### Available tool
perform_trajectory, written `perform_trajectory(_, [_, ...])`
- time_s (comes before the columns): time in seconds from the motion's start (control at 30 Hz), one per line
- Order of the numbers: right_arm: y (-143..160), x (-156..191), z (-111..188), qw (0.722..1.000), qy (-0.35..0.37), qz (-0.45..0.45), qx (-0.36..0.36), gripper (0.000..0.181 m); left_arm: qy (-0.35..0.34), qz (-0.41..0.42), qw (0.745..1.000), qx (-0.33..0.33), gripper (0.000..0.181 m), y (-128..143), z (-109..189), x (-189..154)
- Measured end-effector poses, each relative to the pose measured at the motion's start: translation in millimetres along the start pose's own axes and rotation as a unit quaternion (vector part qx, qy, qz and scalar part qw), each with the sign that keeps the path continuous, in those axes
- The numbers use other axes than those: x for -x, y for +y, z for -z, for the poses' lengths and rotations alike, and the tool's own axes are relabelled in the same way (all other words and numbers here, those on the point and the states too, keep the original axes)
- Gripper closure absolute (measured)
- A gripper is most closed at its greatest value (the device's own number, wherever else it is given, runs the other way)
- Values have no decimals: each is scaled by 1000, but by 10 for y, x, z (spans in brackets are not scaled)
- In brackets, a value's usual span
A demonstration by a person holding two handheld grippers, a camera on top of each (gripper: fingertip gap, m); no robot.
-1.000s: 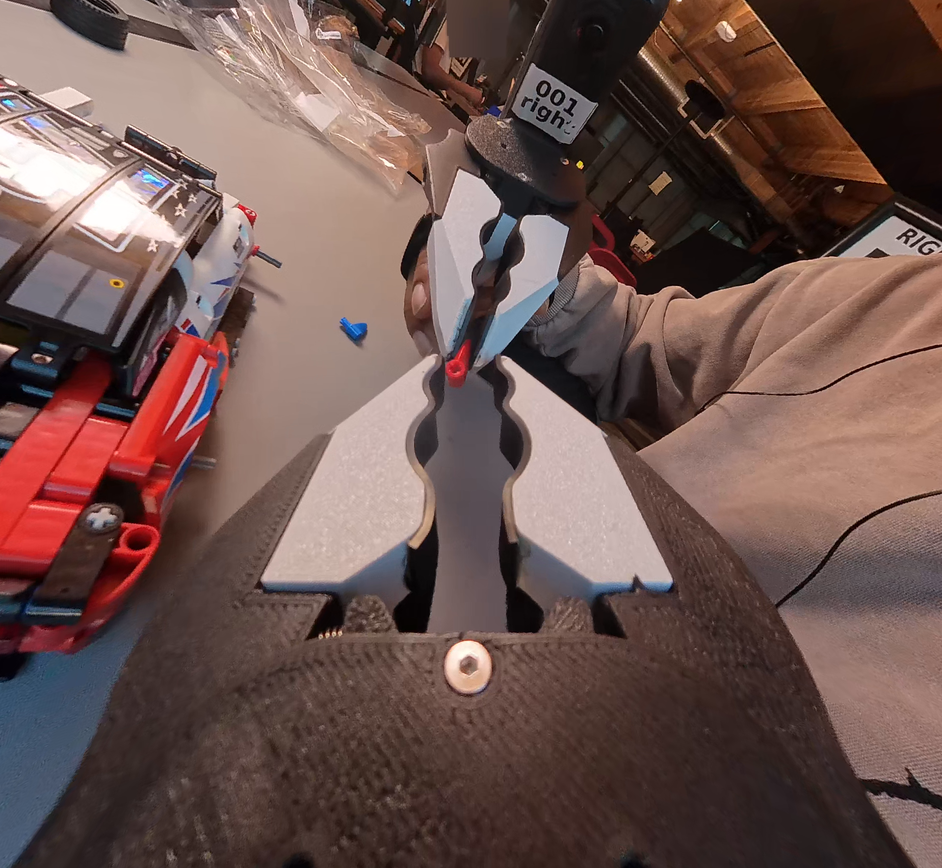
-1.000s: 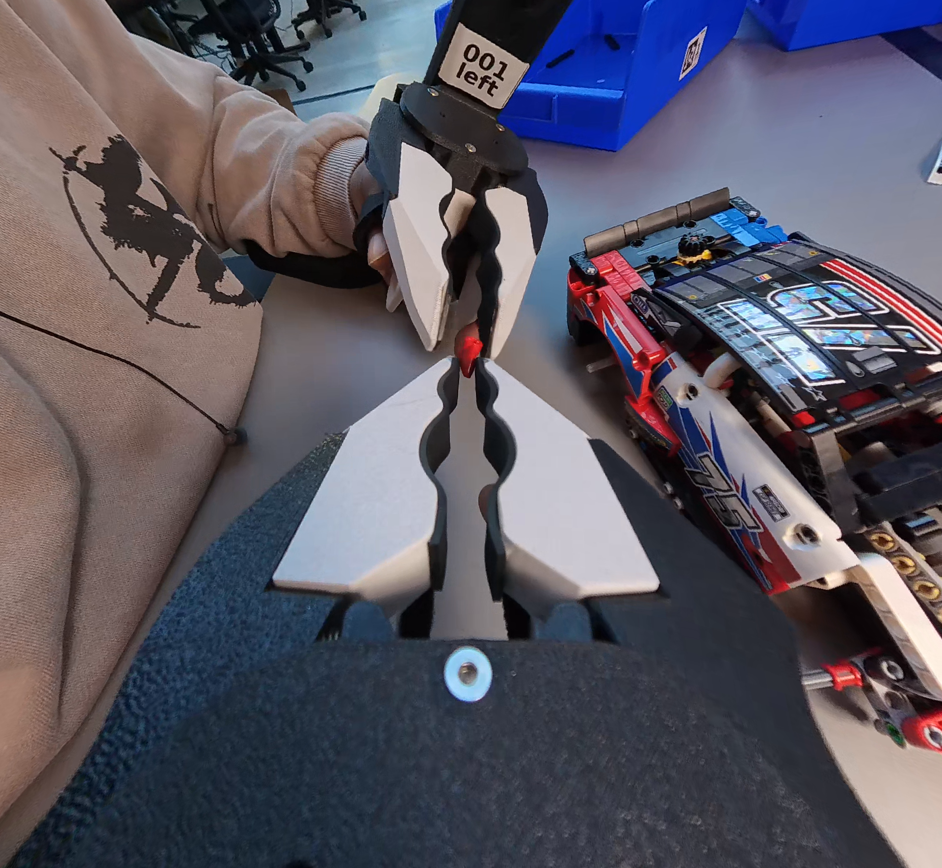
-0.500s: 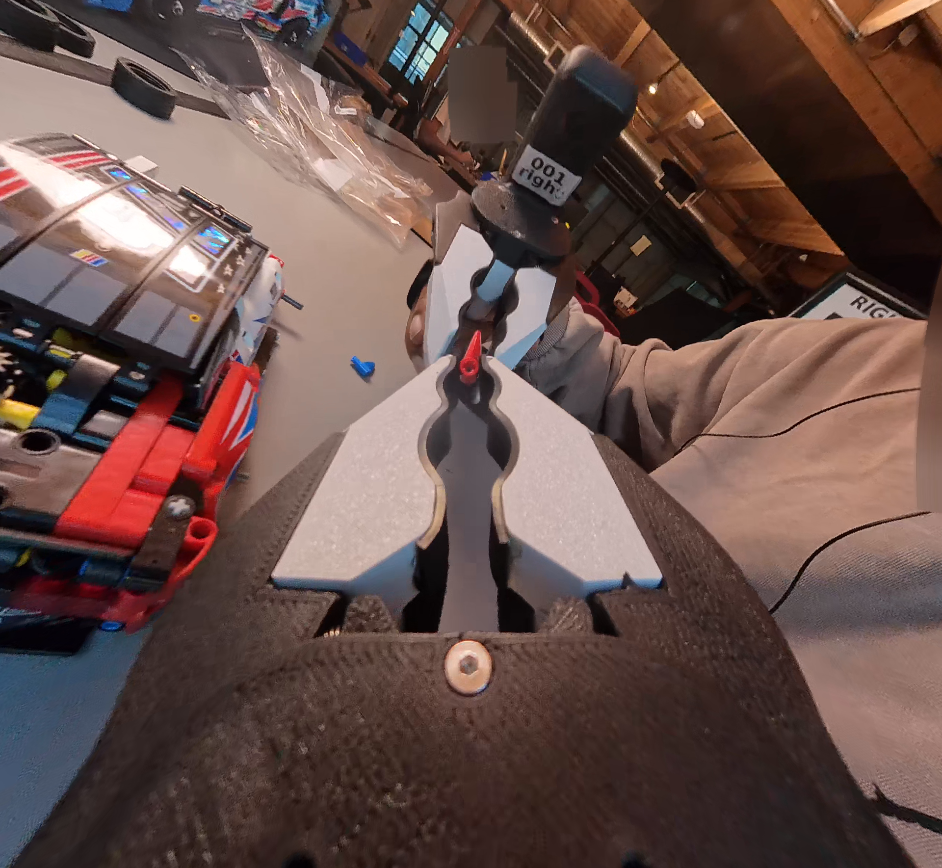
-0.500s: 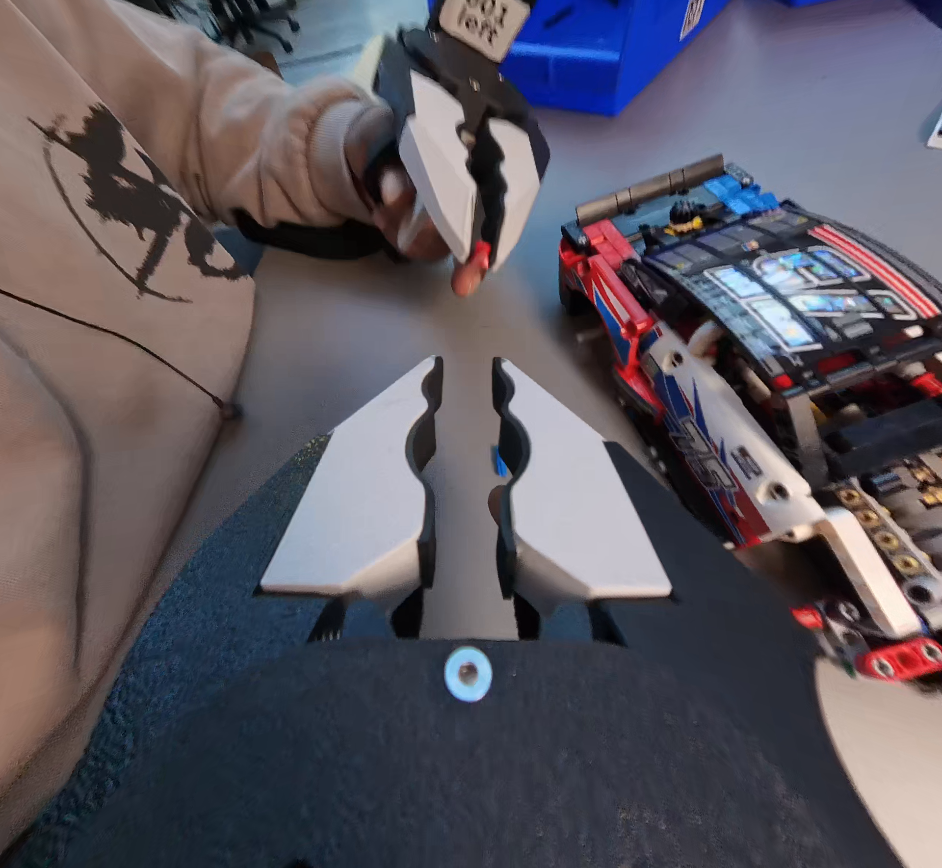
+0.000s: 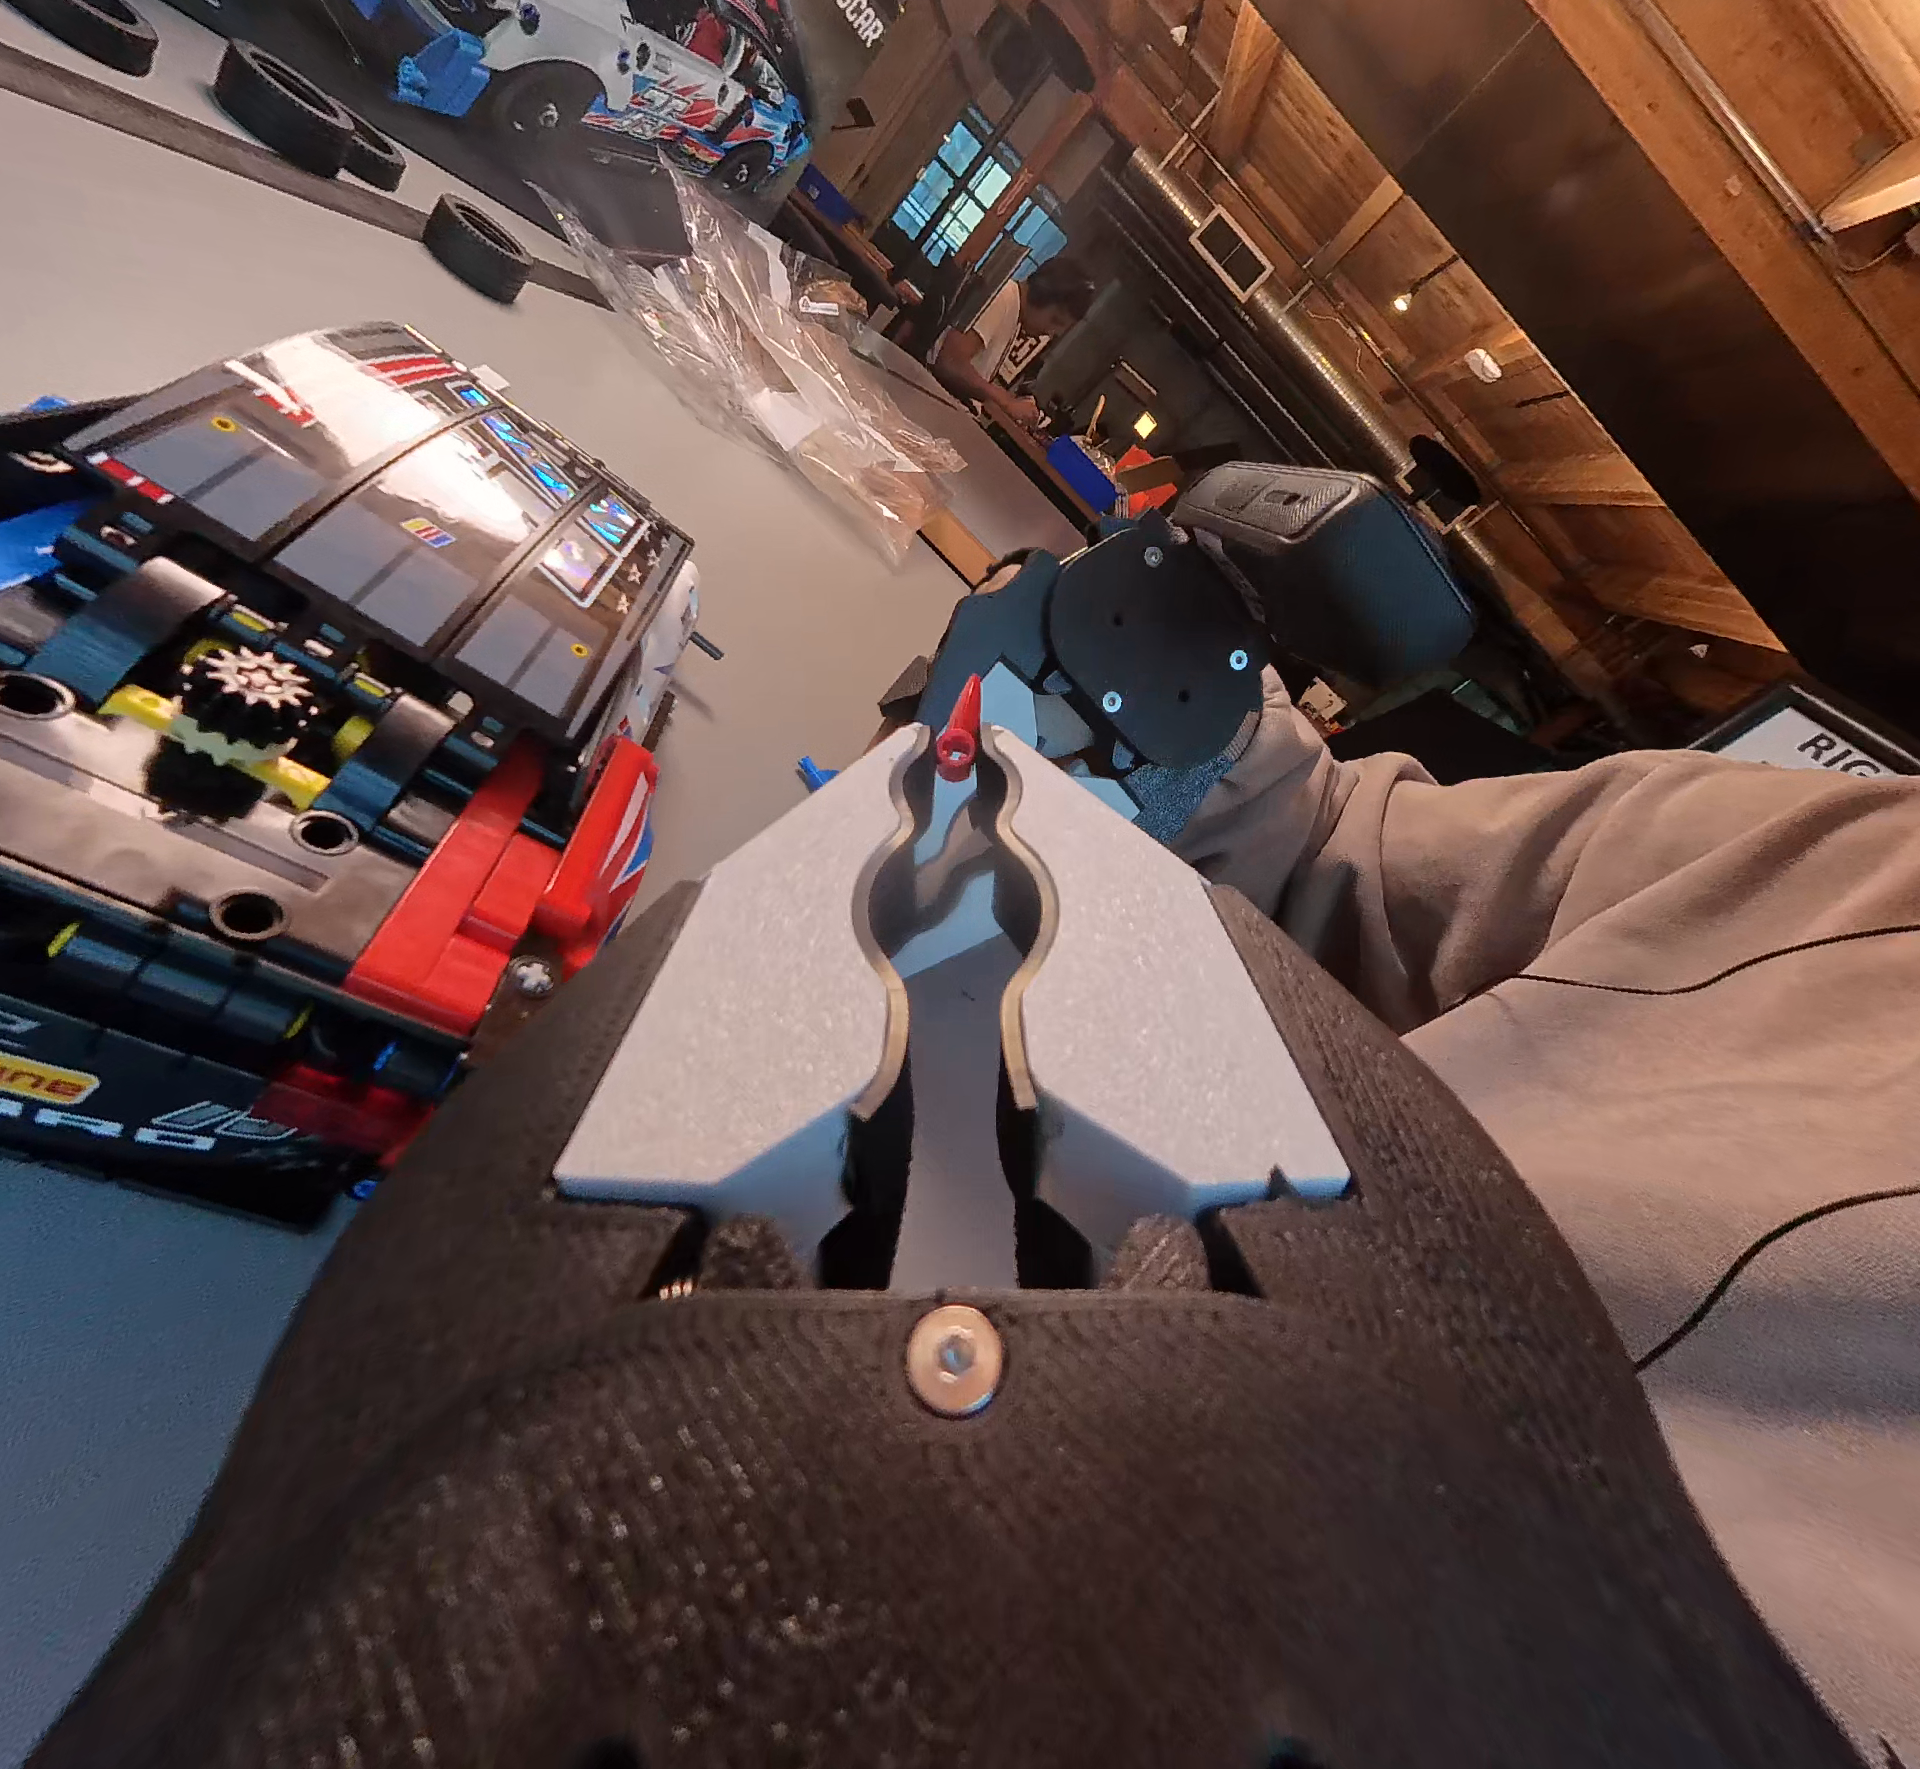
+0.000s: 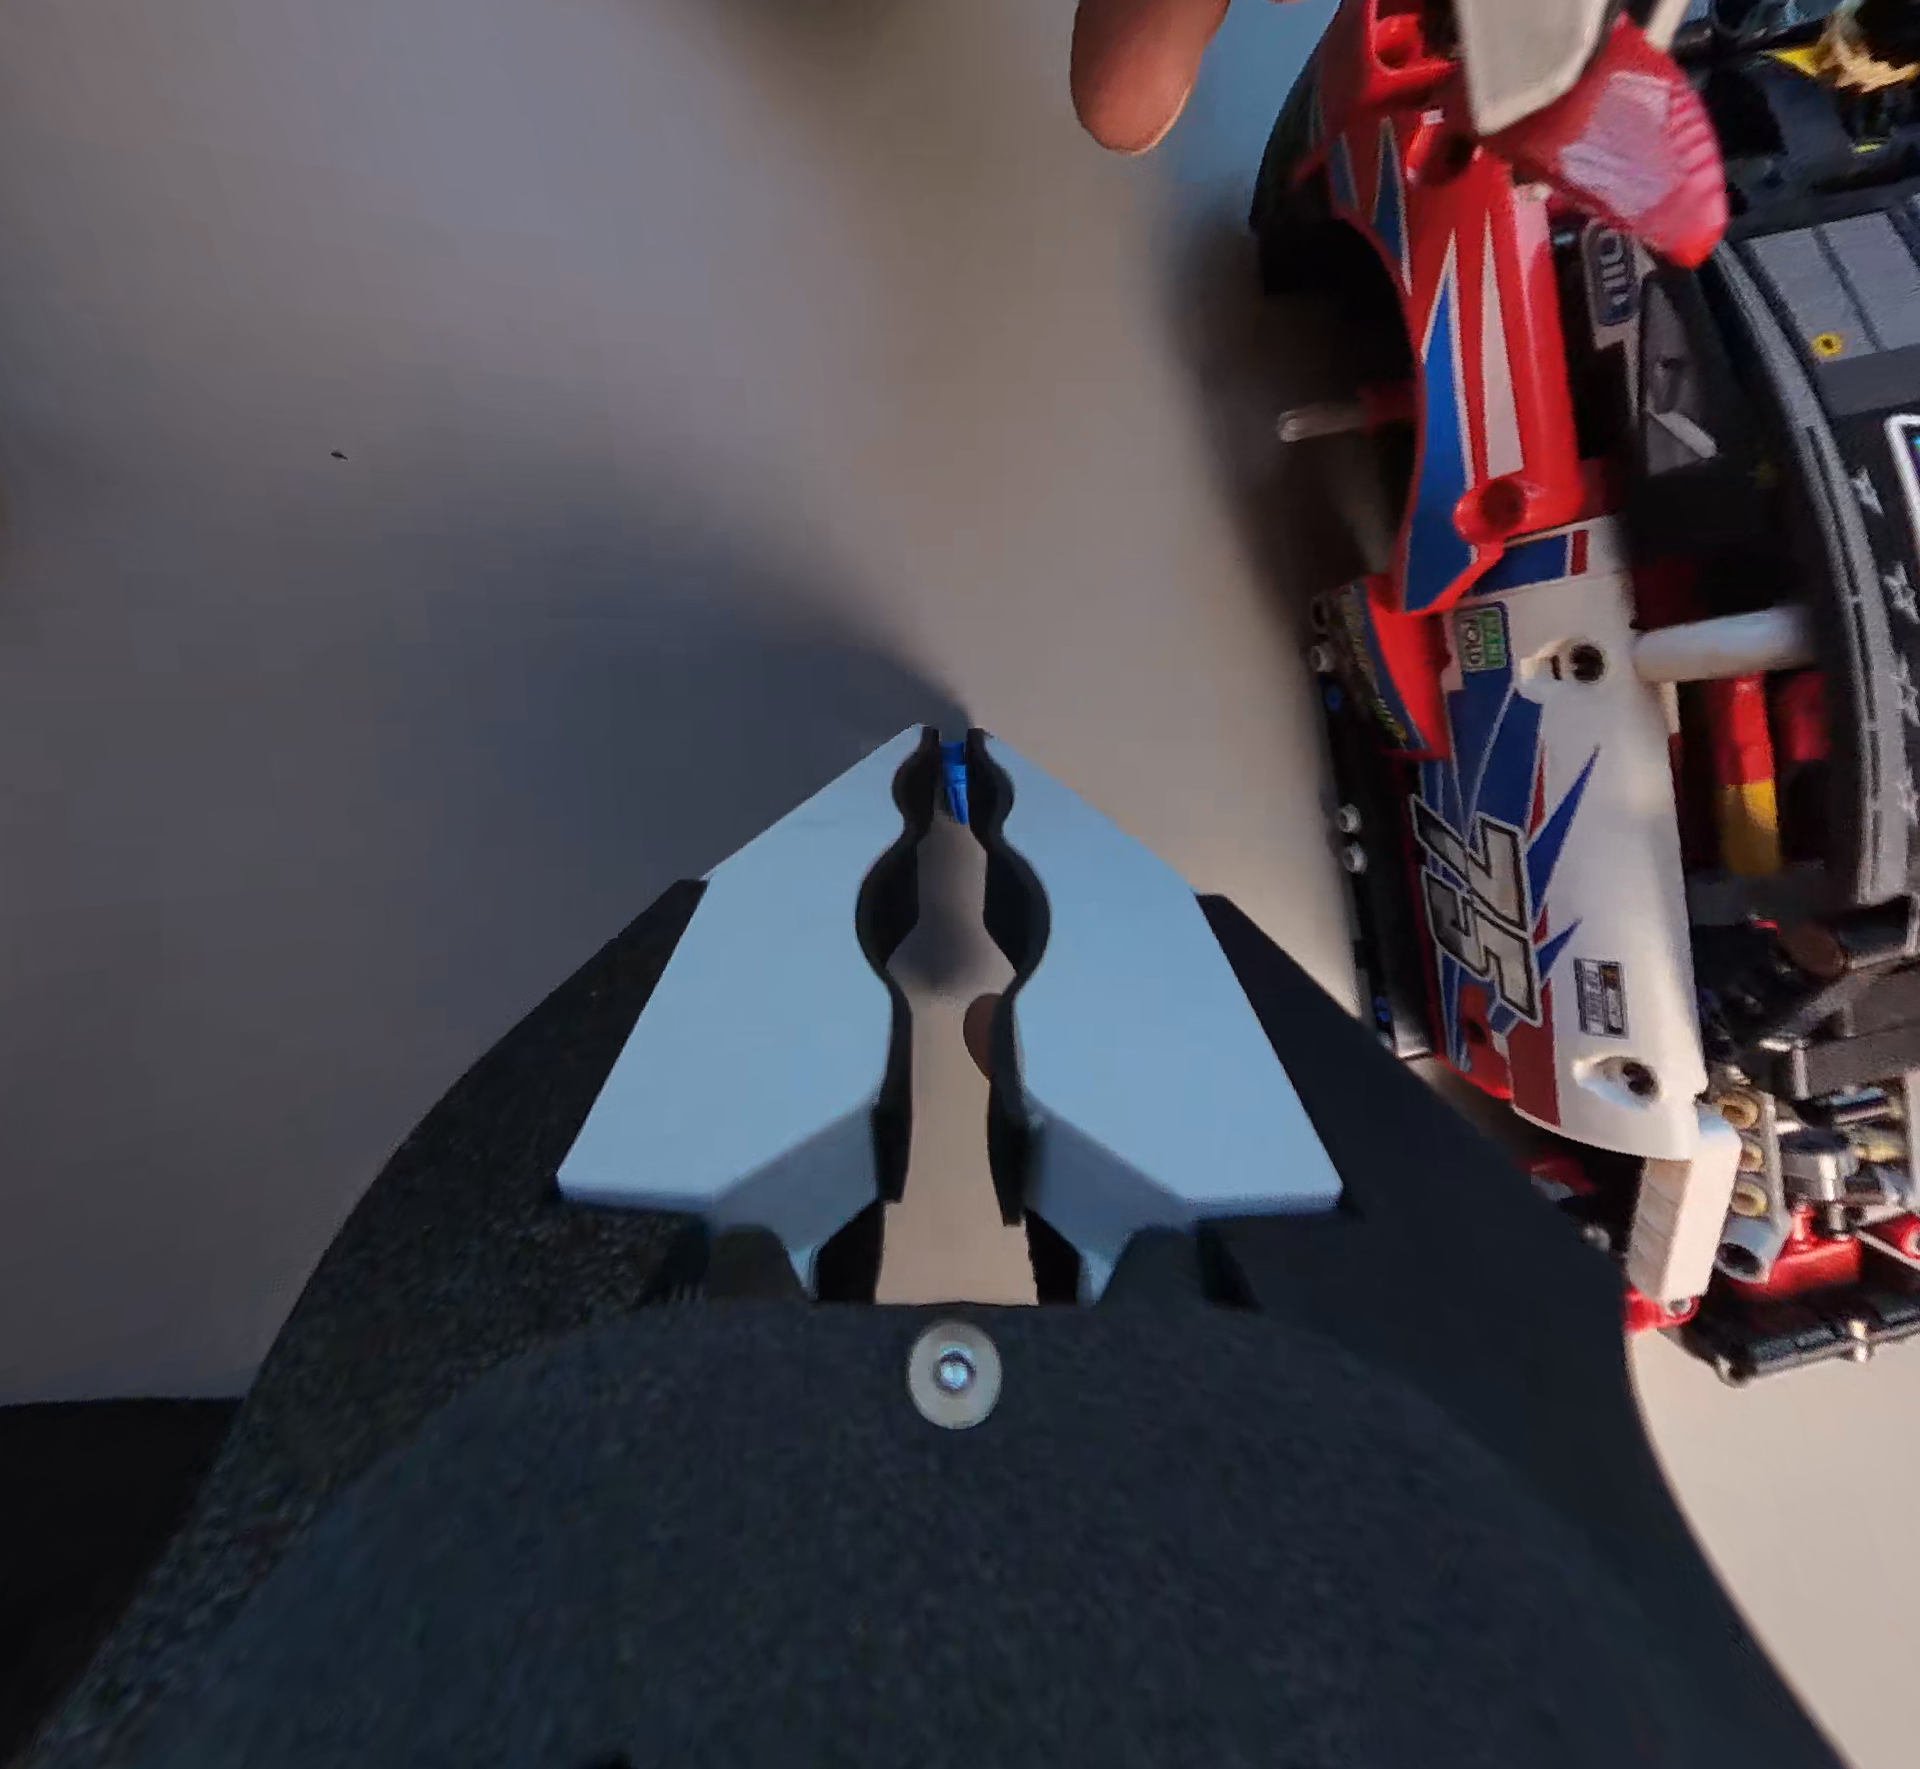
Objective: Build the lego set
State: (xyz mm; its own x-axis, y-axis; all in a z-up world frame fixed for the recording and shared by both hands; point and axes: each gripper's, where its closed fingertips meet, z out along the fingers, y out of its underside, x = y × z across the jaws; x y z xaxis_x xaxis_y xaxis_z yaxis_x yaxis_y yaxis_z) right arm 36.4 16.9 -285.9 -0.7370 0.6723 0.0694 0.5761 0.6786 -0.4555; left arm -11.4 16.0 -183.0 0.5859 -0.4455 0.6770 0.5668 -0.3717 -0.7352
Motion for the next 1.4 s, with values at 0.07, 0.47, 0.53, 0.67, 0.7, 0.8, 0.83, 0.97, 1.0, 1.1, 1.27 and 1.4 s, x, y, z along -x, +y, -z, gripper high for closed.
perform_trajectory(0.07, [-6, -22, -5, 1000, 3, 7, 7, 179, -3, -5, 1000, 1, 176, -2, 5, 0])
perform_trajectory(0.47, [-758, -520, 1028, 774, -23, -338, -535, 179, 22, 115, 992, -52, 177, -64, -12, 15])
perform_trajectory(0.53, [-762, -612, 1162, 714, -32, -374, -591, 180, 54, 161, 983, -68, 177, -67, -40, -49])
perform_trajectory(0.67, [-829, -660, 1234, 671, -42, -385, -632, 180, 108, 214, 966, -93, 178, -91, -64, -175])
perform_trajectory(0.7, [-862, -652, 1251, 666, -43, -382, -639, 179, 110, 214, 966, -89, 178, -71, -77, -188])
perform_trajectory(0.8, [-942, -597, 1194, 674, -55, -376, -633, 180, 112, 195, 971, -78, 178, -41, -99, -237])
perform_trajectory(0.83, [-952, -575, 1165, 679, -56, -373, -630, 180, 111, 189, 973, -79, 178, -49, -98, -247])
perform_trajectory(0.97, [-933, -521, 1114, 685, -65, -371, -624, 180, 106, 187, 972, -91, 178, -102, -55, -217])
perform_trajectory(1.0, [-926, -514, 1115, 687, -65, -369, -623, 180, 103, 187, 973, -93, 178, -110, -46, -203])
perform_trajectory(1.1, [-907, -491, 1118, 698, -57, -355, -619, 180, 105, 188, 972, -99, 179, -135, -32, -202])
perform_trajectory(1.27, [-862, -475, 1099, 716, -41, -340, -609, 180, 101, 176, 974, -100, 178, -151, -21, -205])
perform_trajectory(1.4, [-837, -487, 1113, 725, -32, -334, -601, 180, 60, 159, 983, -71, 178, -49, -55, -112])
